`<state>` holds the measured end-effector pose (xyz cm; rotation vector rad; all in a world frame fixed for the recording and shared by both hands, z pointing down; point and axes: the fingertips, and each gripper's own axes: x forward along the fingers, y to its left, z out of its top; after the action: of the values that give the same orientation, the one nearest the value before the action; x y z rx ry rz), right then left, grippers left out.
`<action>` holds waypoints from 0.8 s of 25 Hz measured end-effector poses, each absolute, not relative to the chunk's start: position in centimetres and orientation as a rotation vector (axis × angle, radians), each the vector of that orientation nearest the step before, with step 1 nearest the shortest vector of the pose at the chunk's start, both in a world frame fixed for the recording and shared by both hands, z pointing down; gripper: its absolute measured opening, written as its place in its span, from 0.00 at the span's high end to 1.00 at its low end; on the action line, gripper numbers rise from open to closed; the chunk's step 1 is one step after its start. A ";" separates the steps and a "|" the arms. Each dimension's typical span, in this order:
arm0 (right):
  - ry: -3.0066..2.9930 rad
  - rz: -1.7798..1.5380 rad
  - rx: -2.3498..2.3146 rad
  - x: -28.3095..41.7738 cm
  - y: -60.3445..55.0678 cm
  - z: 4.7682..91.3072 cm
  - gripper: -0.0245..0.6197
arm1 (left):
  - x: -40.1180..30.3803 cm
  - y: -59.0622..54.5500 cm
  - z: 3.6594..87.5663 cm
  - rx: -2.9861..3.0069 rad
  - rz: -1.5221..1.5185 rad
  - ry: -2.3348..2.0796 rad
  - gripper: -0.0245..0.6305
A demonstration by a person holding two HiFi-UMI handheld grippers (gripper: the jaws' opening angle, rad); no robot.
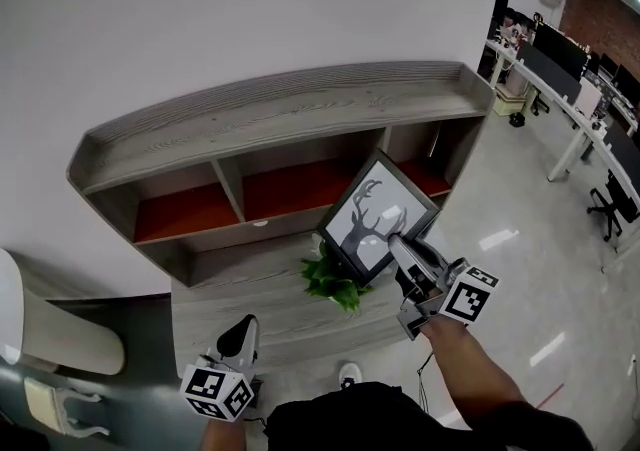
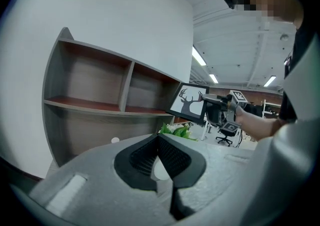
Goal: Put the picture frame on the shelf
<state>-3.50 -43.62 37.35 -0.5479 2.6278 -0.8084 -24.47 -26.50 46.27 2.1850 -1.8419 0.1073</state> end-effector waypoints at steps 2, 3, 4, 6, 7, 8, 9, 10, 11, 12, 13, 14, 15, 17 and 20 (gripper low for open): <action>2.659 -0.749 -0.576 -3.8 -45.2 37.4 0.85 | -24.1 -27.5 46.3 2.179 0.107 -1.850 0.95; 2.675 -0.721 -0.590 -4.0 -45.8 37.5 0.85 | -23.9 -27.9 46.4 2.177 0.108 -1.852 0.95; 2.688 -0.698 -0.602 -4.2 -46.4 37.7 0.85 | -23.7 -28.2 46.4 2.176 0.110 -1.852 0.95; 2.706 -0.669 -0.624 -4.7 -47.4 38.0 0.85 | -23.4 -28.6 46.7 2.175 0.122 -1.845 0.95; 2.709 -0.662 -0.637 -4.9 -47.8 38.2 0.85 | -23.4 -28.8 46.9 2.175 0.132 -1.838 0.95; 2.708 -0.659 -0.649 -5.0 -48.1 38.3 0.85 | -23.5 -28.9 47.1 2.174 0.143 -1.834 0.95; 2.704 -0.658 -0.660 -5.2 -48.4 38.4 0.85 | -23.7 -29.0 47.2 2.173 0.150 -1.831 0.95; 2.699 -0.657 -0.670 -5.4 -48.6 38.4 0.85 | -24.0 -29.1 47.3 2.171 0.151 -1.830 0.95; 2.695 -0.655 -0.682 -5.5 -48.9 38.3 0.85 | -24.4 -29.4 47.3 2.170 0.149 -1.827 0.95; 2.691 -0.650 -0.697 -5.7 -49.1 38.3 0.85 | -24.8 -29.7 47.4 2.172 0.145 -1.821 0.95; 2.688 -0.643 -0.717 -5.9 -49.4 38.2 0.85 | -25.1 -30.1 47.4 2.179 0.144 -1.810 0.95; 2.686 -0.636 -0.743 -6.1 -49.6 38.2 0.85 | -25.3 -30.3 47.3 2.191 0.146 -1.795 0.95; 2.689 -0.624 -0.775 -6.3 -49.7 38.2 0.85 | -25.6 -30.6 47.2 2.206 0.150 -1.779 0.95; 2.699 -0.587 -0.853 -6.5 -50.0 37.9 0.85 | -26.2 -31.0 46.9 2.233 0.158 -1.750 0.95; 2.700 -0.525 -0.942 -6.8 -50.5 36.9 0.85 | -27.5 -31.6 46.6 2.257 0.156 -1.724 0.95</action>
<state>-6.82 -50.52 36.94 -0.9417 2.6999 -0.5252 -27.52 -31.64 46.62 2.2569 -1.7242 0.1558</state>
